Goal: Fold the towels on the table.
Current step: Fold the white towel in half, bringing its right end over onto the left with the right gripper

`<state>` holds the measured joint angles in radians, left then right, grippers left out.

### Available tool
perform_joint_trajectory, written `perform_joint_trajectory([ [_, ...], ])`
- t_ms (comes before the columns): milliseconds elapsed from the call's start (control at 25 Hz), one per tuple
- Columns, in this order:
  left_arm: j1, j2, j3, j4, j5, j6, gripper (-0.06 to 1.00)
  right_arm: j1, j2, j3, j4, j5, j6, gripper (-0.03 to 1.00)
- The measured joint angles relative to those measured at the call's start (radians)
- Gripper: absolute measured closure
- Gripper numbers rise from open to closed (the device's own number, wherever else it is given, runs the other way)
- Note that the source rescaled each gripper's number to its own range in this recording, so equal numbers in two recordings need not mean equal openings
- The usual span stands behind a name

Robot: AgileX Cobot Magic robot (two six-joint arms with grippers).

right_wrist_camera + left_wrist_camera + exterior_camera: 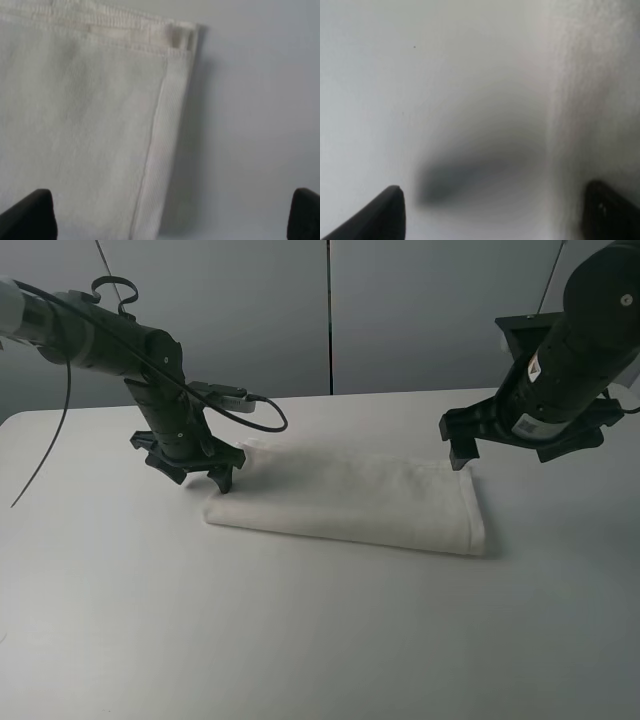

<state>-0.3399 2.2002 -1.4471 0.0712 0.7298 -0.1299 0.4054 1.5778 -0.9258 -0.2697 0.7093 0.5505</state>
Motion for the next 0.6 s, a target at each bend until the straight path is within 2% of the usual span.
perform_joint_trajectory([
  [240, 0.000, 0.000, 0.000, 0.000, 0.000, 0.004, -0.02, -0.022, 0.005, -0.002, 0.038, 0.002, -0.002, -0.03],
  [400, 0.000, 0.000, 0.000, 0.000, 0.000, 0.006, -0.01, -0.082, 0.073, -0.048, 0.108, 0.064, -0.085, -0.03],
  [600, 0.000, 0.000, 0.000, 0.000, 0.000, 0.018, -0.01, -0.090, 0.199, -0.116, 0.132, 0.094, -0.125, -0.03],
])
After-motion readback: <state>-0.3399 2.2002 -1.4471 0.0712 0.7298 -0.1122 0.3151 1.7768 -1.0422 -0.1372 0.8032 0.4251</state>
